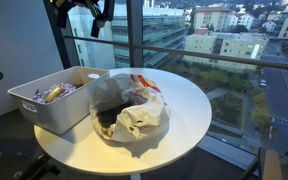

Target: Move some items from the plastic to the laundry basket

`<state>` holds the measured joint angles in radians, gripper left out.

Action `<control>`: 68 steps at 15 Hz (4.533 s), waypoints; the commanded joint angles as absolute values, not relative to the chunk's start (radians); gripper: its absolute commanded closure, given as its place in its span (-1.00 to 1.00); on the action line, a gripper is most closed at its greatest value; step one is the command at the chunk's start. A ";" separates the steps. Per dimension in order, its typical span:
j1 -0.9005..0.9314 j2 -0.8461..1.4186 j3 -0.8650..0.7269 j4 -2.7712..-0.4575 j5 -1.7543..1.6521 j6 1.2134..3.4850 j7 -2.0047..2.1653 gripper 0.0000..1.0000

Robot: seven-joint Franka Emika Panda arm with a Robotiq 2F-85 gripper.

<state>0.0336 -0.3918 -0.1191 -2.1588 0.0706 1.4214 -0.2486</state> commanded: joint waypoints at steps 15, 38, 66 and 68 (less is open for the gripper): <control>-0.102 -0.508 -0.093 -2.537 0.084 1.815 0.073 -1.00; -0.058 -0.011 0.058 -2.697 0.101 2.694 0.540 -1.00; -0.104 -0.242 -0.006 -2.610 -0.746 2.362 1.005 0.87; -0.102 -0.275 0.023 -2.600 -0.805 2.270 1.013 0.87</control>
